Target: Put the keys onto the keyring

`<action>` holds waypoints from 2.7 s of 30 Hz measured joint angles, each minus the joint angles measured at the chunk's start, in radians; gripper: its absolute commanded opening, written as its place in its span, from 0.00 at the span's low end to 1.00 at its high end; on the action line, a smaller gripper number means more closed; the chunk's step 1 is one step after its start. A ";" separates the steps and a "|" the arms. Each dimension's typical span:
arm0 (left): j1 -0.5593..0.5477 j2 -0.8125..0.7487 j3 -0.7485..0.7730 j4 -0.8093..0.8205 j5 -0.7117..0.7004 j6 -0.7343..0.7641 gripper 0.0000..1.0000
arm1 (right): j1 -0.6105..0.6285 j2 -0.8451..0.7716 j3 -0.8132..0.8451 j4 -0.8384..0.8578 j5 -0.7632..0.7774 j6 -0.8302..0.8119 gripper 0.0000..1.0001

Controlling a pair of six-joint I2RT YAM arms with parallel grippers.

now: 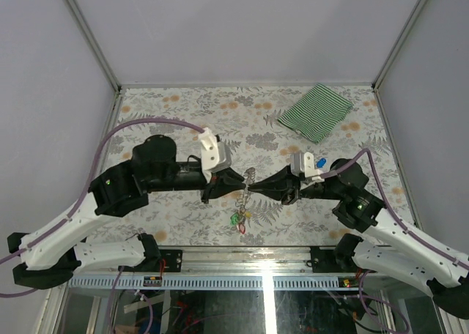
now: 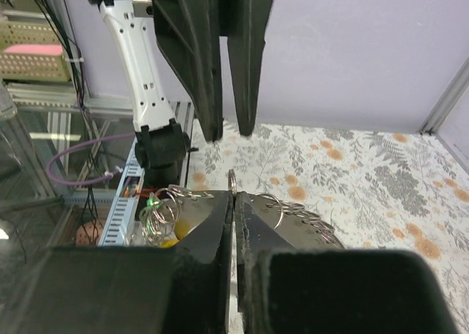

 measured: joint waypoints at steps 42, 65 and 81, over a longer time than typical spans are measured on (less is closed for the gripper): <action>0.000 -0.214 -0.226 0.537 -0.005 -0.212 0.43 | 0.000 0.171 -0.180 1.163 0.084 0.452 0.00; 0.000 -0.186 -0.228 0.561 0.035 -0.217 0.32 | 0.000 0.002 -0.114 0.699 0.011 0.073 0.01; 0.000 -0.175 -0.228 0.542 0.053 -0.193 0.28 | 0.000 -0.062 -0.006 0.237 -0.034 -0.333 0.02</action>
